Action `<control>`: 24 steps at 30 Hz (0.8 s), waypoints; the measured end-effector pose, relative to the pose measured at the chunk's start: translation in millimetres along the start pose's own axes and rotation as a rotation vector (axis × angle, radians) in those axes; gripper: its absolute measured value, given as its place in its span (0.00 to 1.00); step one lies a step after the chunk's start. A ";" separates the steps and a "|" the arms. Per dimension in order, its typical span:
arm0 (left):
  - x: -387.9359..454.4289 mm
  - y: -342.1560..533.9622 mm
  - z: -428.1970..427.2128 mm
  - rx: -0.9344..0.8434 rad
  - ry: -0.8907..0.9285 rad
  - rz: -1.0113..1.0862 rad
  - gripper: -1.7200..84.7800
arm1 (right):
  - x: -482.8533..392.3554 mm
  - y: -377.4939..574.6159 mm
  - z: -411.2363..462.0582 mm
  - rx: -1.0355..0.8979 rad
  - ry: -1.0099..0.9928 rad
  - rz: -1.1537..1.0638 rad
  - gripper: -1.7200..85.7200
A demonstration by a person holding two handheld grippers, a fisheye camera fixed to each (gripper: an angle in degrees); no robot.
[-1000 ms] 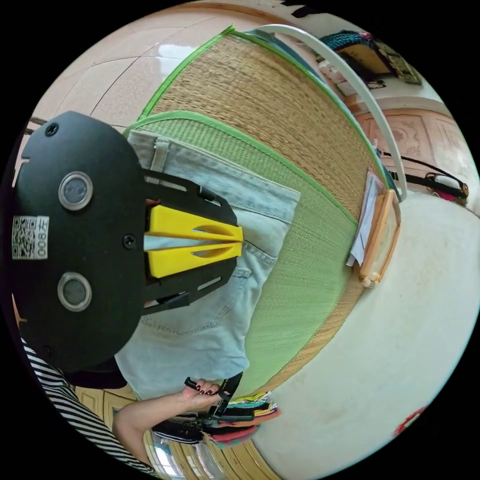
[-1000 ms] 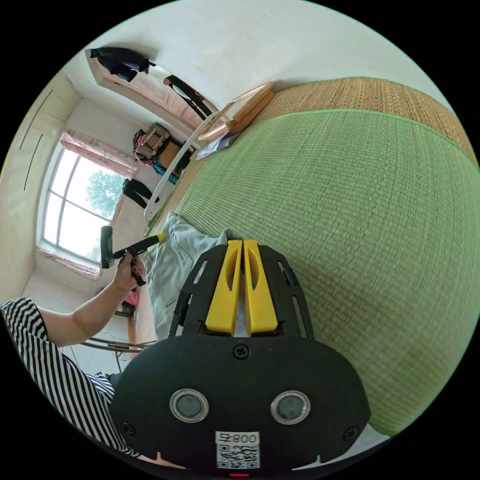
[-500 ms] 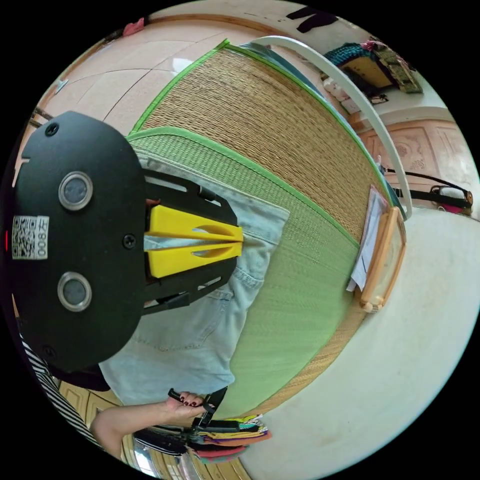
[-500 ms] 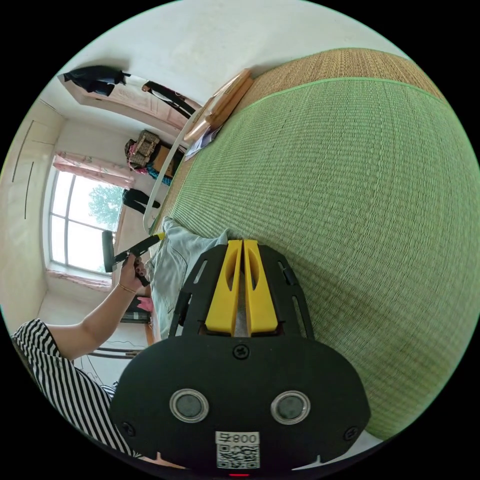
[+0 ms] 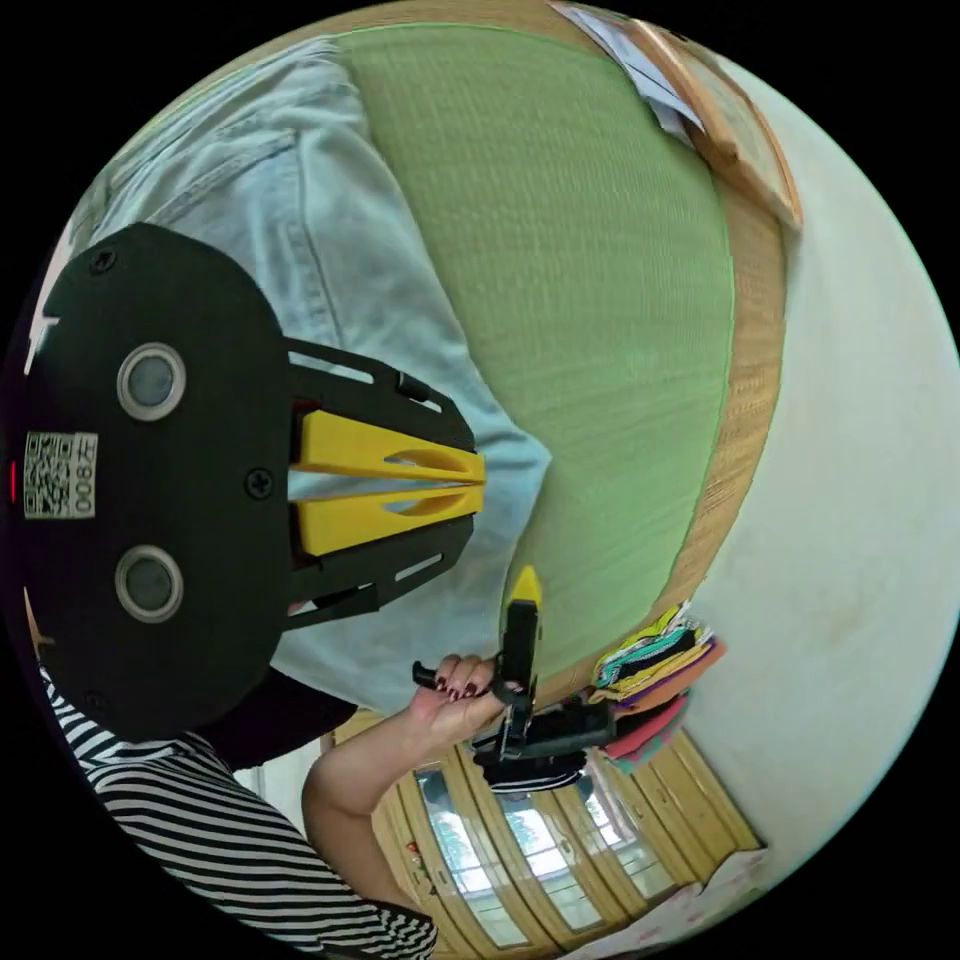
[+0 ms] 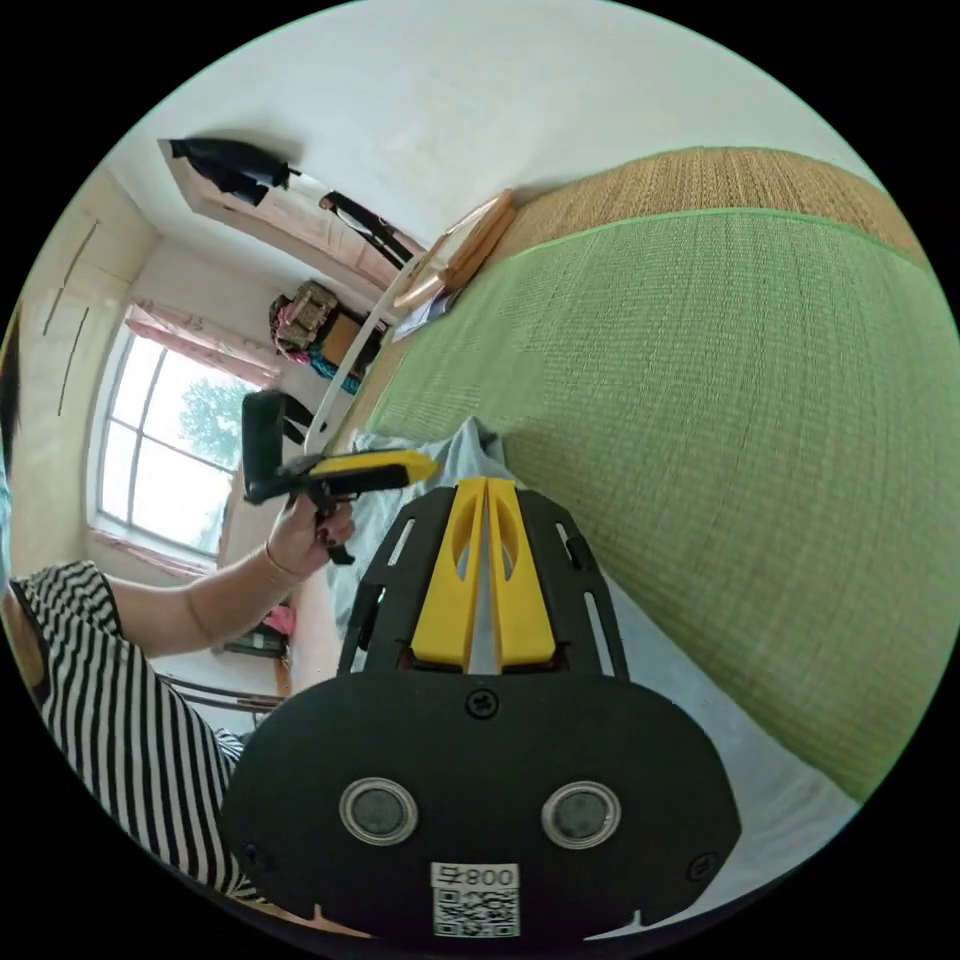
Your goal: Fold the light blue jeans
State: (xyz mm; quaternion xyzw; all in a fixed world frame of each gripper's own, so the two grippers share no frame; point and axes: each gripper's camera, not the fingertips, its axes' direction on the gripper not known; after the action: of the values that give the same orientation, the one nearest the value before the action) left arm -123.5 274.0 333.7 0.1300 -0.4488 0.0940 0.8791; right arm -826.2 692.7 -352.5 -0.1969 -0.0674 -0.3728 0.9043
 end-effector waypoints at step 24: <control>-28.6 -68.0 -35.0 -0.043 -0.045 -0.047 0.04 | -33.9 84.4 5.0 -0.020 0.219 0.009 0.02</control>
State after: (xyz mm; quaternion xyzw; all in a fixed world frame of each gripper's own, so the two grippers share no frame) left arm -94.1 219.0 280.9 0.1239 -0.4670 0.0608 0.8734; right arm -791.2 771.1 -382.8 -0.1642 0.0366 -0.3887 0.9059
